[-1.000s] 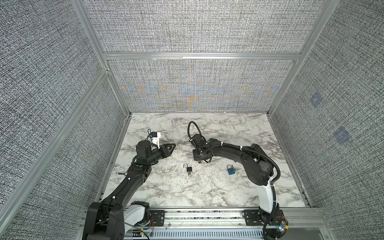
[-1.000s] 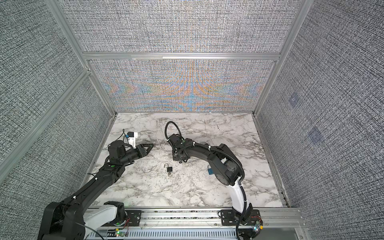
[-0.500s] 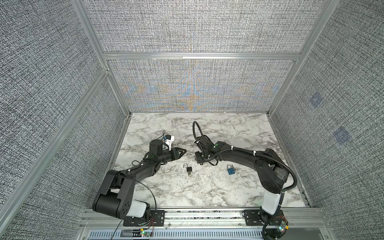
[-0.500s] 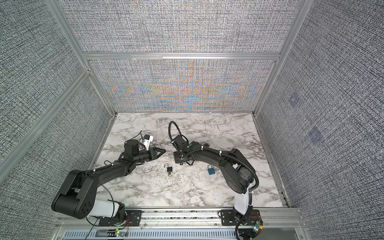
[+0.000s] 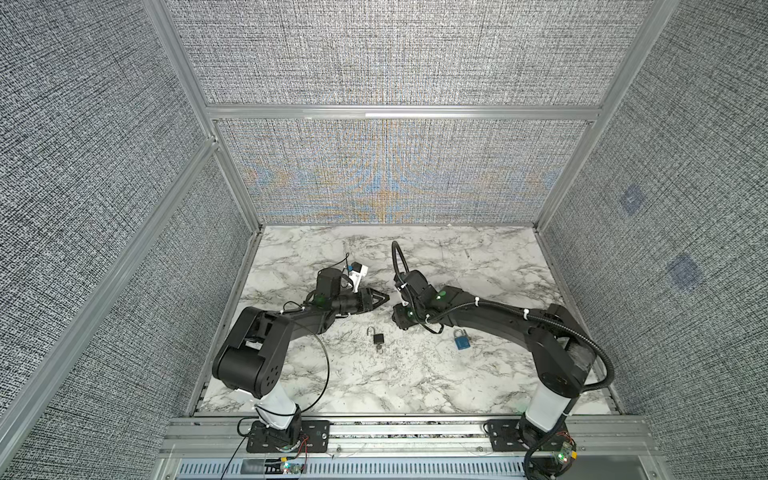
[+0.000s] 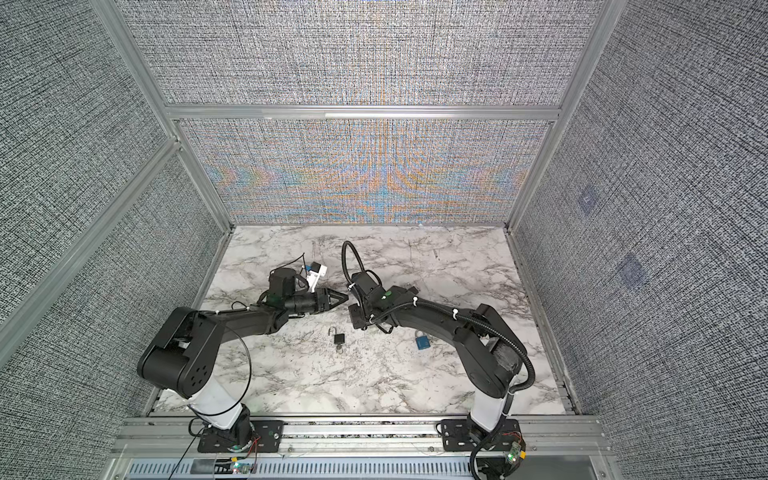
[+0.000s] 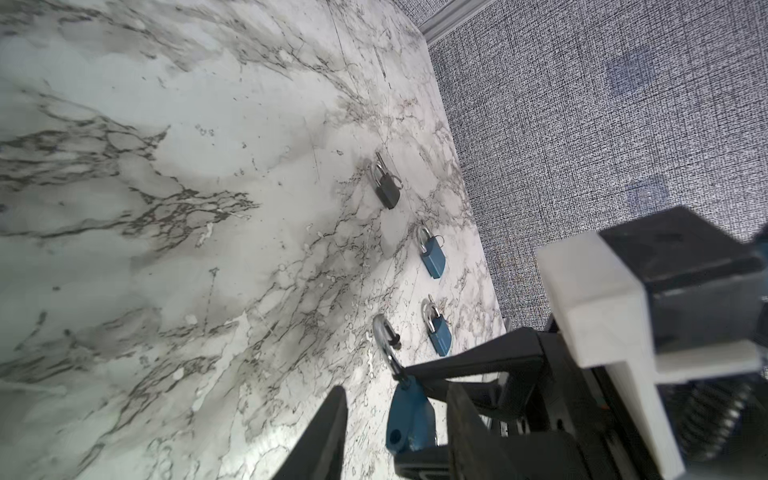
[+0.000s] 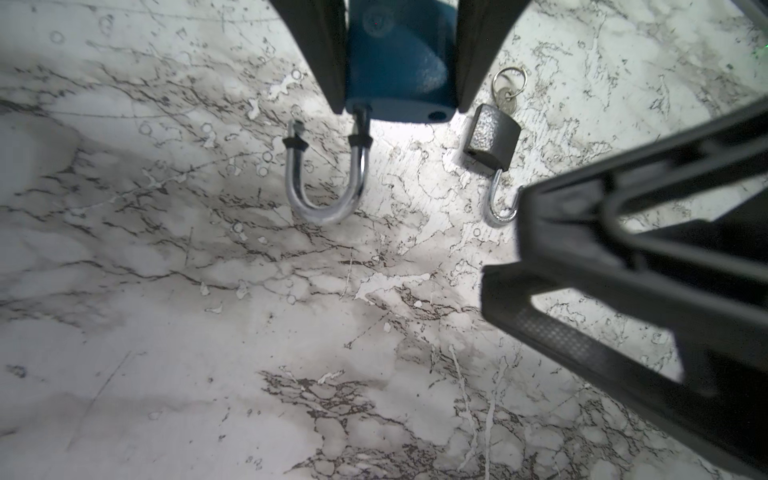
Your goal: Lock with the key
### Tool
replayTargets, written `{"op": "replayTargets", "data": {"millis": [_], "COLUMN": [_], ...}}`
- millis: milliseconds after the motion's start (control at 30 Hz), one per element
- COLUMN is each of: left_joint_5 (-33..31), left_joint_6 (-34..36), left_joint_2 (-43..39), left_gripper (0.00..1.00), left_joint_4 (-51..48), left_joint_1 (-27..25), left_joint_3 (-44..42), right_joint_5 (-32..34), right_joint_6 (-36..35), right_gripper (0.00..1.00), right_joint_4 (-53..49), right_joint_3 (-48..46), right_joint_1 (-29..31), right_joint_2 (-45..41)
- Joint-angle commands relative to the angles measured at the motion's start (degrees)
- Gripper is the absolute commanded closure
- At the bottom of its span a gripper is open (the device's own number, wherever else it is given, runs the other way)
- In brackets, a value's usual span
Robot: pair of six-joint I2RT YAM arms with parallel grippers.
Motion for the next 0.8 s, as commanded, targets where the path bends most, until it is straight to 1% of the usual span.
{"op": "replayTargets", "data": {"millis": [0, 267, 767], "left_joint_5": [1.5, 3.4, 4.3], "left_joint_6": [1.3, 1.1, 0.9], "left_joint_2": [1.7, 5.7, 7.9], "left_gripper": [0.57, 0.58, 0.62], "left_joint_4": [-1.6, -1.9, -1.3], "left_joint_1": [-0.7, -2.7, -4.0], "left_joint_3": [2.0, 5.2, 6.4], "right_joint_5": [0.1, 0.2, -0.9], "right_joint_6": [-0.9, -1.4, -1.3], "right_gripper": [0.77, 0.77, 0.77], "right_joint_4": [1.2, 1.3, 1.4], "right_joint_3": [0.0, 0.1, 1.5], "right_joint_1": [0.1, 0.0, 0.0], "right_joint_2": [-0.5, -0.7, -0.1]}}
